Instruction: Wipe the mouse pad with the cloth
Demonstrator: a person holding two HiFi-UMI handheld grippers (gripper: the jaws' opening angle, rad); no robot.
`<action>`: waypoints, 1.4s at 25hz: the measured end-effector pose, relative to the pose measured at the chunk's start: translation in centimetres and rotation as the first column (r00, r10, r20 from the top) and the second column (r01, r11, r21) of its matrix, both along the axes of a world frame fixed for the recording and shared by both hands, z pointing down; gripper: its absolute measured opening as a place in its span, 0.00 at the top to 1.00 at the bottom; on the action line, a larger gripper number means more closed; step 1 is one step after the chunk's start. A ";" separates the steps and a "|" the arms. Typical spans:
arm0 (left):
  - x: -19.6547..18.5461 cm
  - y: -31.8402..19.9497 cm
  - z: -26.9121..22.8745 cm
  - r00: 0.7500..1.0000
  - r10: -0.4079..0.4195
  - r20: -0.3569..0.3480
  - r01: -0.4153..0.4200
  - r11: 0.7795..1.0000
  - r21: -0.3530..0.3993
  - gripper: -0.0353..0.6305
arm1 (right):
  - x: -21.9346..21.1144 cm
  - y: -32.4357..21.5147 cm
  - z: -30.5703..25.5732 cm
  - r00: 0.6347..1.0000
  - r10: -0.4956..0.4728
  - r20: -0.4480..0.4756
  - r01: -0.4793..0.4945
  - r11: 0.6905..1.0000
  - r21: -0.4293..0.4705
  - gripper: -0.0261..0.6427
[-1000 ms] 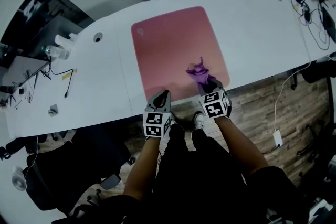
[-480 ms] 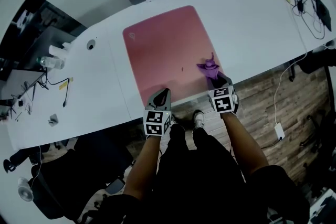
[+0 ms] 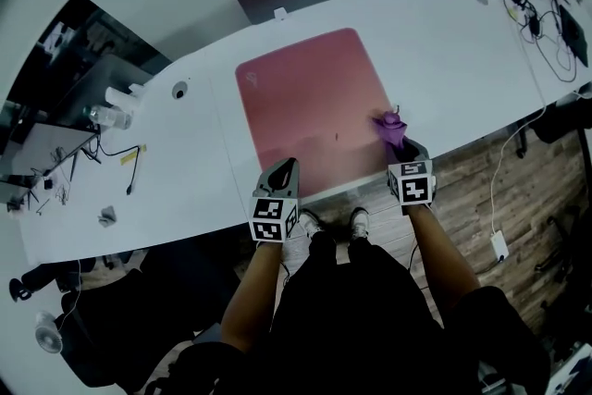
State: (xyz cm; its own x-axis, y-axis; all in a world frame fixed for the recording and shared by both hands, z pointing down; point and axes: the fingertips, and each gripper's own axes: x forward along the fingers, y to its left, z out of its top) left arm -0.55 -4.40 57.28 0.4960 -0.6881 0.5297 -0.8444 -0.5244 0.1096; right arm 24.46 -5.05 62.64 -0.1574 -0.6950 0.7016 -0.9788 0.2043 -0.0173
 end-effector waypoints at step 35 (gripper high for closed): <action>-5.3 -5.1 -17.2 0.979 -0.109 -0.171 0.160 0.933 0.323 0.91 | -12.2 -7.0 -24.8 0.951 -0.307 0.048 0.219 0.773 0.596 0.80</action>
